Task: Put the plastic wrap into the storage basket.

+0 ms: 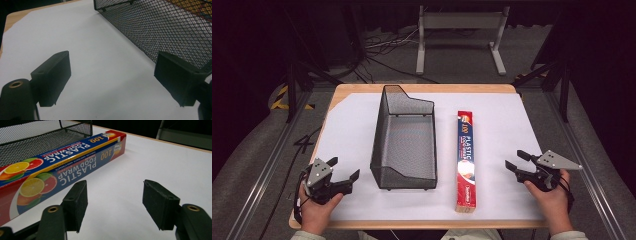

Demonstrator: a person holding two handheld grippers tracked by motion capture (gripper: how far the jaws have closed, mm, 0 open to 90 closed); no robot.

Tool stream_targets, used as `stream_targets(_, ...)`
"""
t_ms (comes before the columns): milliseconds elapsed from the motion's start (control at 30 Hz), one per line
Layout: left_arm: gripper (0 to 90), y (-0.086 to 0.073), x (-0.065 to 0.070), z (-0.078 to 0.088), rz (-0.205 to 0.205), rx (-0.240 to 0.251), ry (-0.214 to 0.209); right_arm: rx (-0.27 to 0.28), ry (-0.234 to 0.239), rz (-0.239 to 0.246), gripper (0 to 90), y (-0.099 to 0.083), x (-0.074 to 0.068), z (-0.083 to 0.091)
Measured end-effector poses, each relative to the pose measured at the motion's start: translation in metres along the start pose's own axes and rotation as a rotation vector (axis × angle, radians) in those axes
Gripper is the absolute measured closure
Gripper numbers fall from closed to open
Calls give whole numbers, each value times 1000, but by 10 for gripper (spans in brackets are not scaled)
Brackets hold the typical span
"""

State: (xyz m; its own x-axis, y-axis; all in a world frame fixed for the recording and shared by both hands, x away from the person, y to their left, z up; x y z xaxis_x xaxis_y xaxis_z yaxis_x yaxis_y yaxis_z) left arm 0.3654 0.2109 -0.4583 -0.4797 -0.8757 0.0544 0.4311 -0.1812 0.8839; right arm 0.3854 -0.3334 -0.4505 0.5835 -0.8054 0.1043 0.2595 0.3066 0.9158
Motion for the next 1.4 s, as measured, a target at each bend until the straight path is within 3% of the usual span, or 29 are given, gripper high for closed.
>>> stream_targets(300,146,0,-2,-1,19,1,-4,-10,14,0,356,4,-2,0)
stream_targets(633,146,0,-1,-3,12,-6,5,-37,39,-8,330,31,-1,-5)
stream_targets(767,146,-2,-1,-5,10,-15,4,-25,53,-29,305,42,0,-7)
stream_targets(933,146,-3,-2,-5,18,-14,6,-50,70,-32,250,51,1,-11)
stream_targets(1067,146,-4,-3,-6,17,-17,11,-68,112,-33,233,60,-4,-15)
stream_targets(1233,146,-4,-4,-4,19,-14,15,-78,128,-16,233,72,-12,-21)
stream_targets(1400,146,-5,-5,-3,19,-17,18,-124,152,-7,233,83,-23,-32)
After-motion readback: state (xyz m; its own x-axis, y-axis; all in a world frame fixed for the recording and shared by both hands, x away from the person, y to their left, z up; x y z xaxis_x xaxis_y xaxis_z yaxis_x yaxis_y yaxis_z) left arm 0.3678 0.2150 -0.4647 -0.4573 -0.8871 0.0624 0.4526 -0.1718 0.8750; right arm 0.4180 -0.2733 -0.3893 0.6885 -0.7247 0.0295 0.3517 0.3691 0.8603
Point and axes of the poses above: each handheld gripper's, and its own axes: z roughly backward along the jaws, y roughly out of its top, x roughly to its right, the point moved 7 cm from there along -z, roughly forward along the jaws, and after that the axes turned 4 degrees about z, right-handed, at the moved point
